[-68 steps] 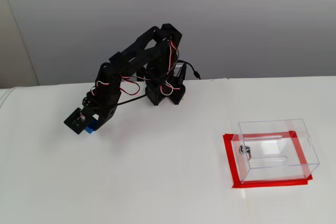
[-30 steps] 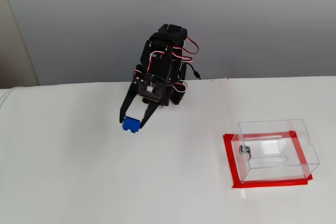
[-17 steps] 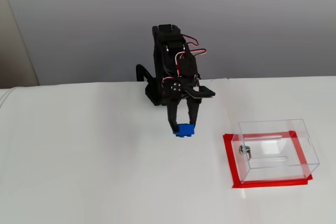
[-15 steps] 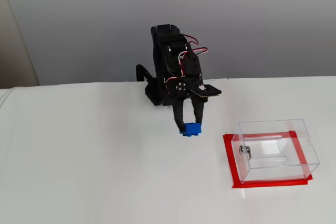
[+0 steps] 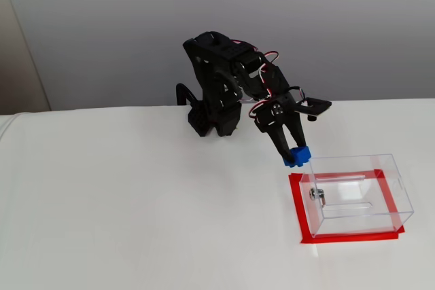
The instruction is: Pick the blue lego brick and place it into the transparent box
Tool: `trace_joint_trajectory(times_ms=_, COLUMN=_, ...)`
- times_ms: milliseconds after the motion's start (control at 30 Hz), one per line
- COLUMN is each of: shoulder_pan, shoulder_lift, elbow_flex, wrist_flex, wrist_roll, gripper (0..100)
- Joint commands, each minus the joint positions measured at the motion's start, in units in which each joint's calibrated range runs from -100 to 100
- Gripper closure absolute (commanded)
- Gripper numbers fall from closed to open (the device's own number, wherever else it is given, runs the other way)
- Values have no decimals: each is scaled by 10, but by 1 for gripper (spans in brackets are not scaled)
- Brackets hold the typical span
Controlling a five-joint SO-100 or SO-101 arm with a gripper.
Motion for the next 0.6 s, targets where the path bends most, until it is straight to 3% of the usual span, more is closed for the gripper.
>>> trace_joint_trajectory(times_ms=0, shoulder_pan=-34, shoulder_lift=29, elbow_flex=-53, wrist_flex=-8, wrist_roll=-5, gripper=88)
trace_joint_trajectory(times_ms=567, shoulder_pan=-127, shoulder_lift=263, elbow_flex=-259, wrist_flex=0, wrist_roll=-5, gripper=88)
